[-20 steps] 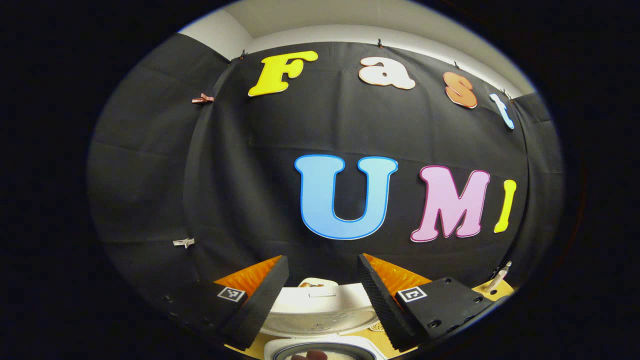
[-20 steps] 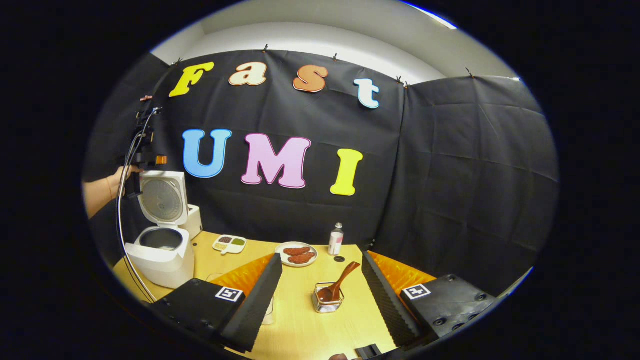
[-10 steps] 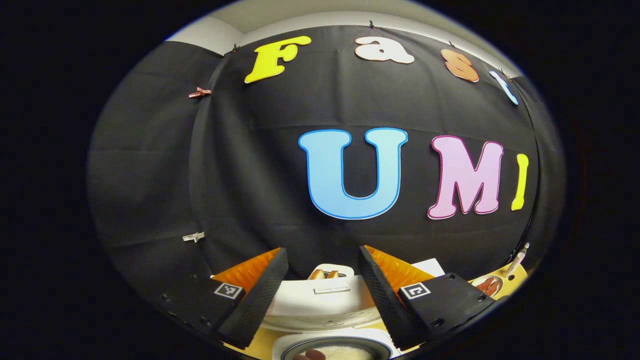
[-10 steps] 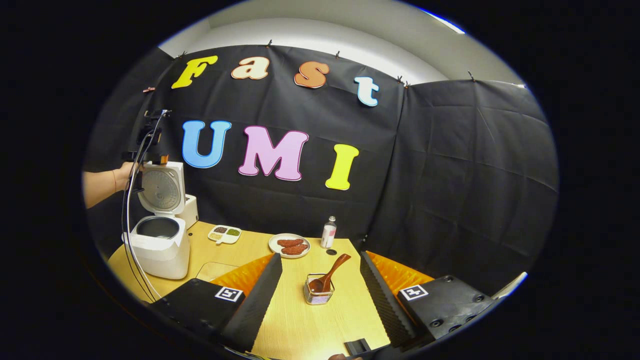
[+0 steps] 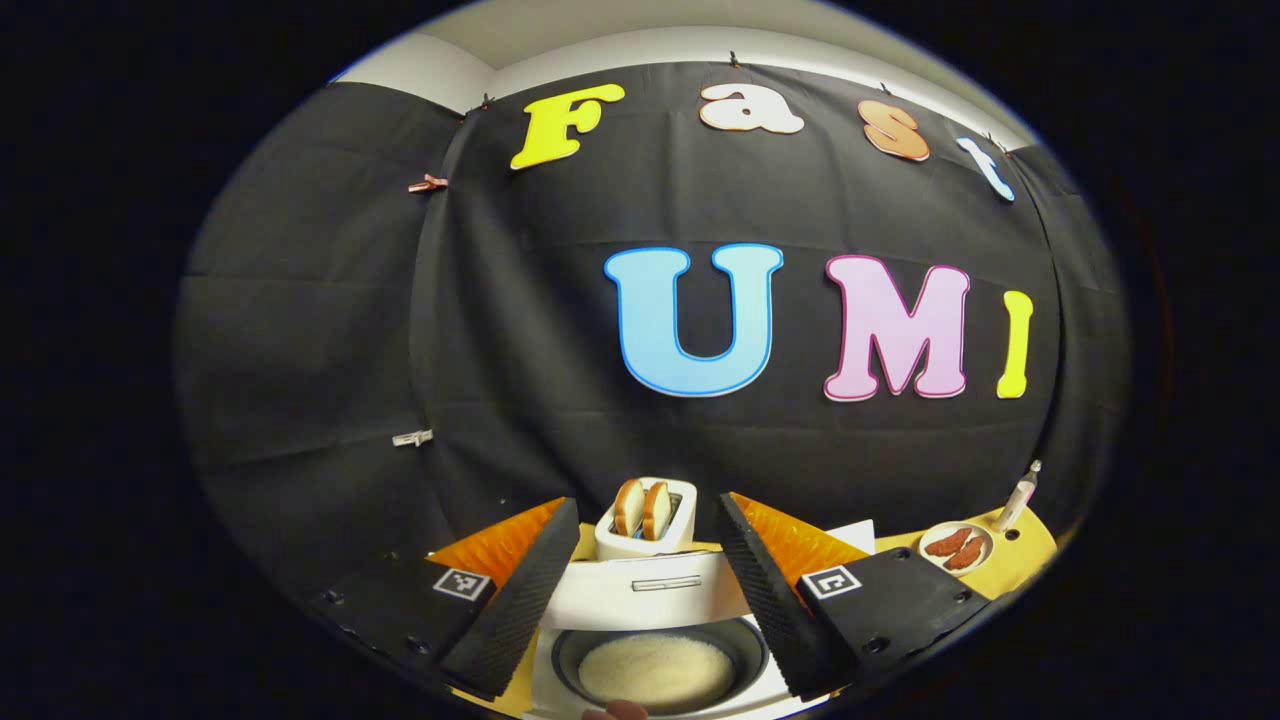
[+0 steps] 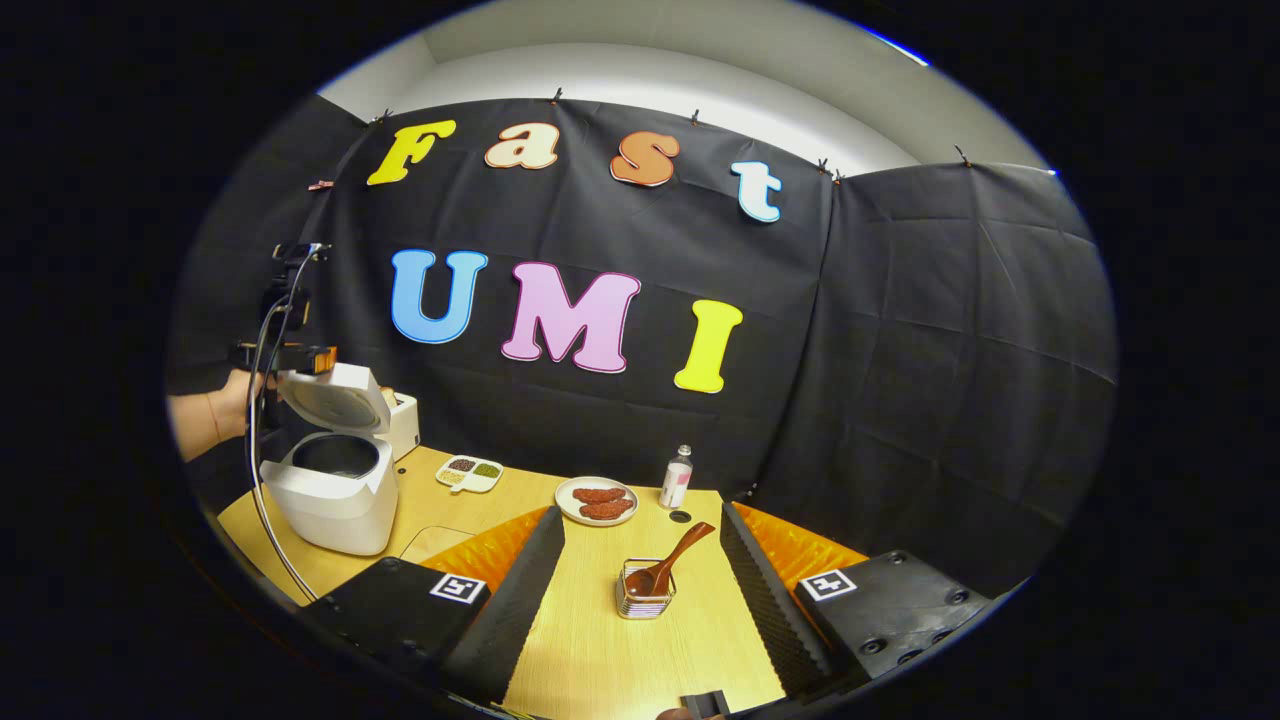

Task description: Close the left gripper, press the button to open the rice cooker; take a wooden spoon from the chopstick holder with the right hand, scoop a spoonful of rice and pour it into the rice cooker, then put the wooden spoon back into the chopstick holder.

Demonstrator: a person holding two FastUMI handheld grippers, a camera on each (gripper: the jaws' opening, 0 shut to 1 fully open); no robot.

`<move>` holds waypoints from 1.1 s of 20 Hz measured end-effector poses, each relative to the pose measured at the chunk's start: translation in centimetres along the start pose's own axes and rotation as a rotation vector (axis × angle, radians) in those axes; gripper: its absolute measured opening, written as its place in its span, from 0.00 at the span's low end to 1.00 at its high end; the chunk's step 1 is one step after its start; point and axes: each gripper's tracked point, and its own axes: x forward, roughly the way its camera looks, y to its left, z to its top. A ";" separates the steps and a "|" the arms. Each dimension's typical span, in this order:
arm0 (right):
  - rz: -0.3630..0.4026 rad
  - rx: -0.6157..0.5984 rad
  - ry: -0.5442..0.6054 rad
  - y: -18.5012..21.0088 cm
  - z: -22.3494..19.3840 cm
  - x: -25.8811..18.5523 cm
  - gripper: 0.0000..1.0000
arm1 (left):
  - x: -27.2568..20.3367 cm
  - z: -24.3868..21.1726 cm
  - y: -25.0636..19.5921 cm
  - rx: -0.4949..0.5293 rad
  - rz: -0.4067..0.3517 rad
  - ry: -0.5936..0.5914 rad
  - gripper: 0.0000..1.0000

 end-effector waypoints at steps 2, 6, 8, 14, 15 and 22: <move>0.021 0.012 0.005 -0.2 -0.1 0.2 0.98 | -1.7 -2.7 -0.2 -0.006 0.015 0.030 0.97; 0.038 0.017 -0.001 -1.1 -0.2 0.3 0.98 | -3.5 -6.8 -0.4 -0.020 0.036 0.088 0.98; 0.041 0.015 0.003 -1.5 -0.6 0.2 0.98 | -3.8 -8.0 -0.6 -0.013 0.047 0.106 0.98; 0.049 0.019 0.014 -2.1 -1.3 -0.1 0.98 | -4.2 -9.9 -0.9 -0.011 0.056 0.134 0.99; 0.051 0.021 0.017 -2.1 -1.4 -0.2 0.98 | -4.3 -10.3 -0.9 -0.010 0.055 0.141 0.99; 0.057 0.024 0.026 -2.0 -1.9 0.1 0.98 | -5.1 -14.2 -1.5 -0.010 0.032 0.222 0.99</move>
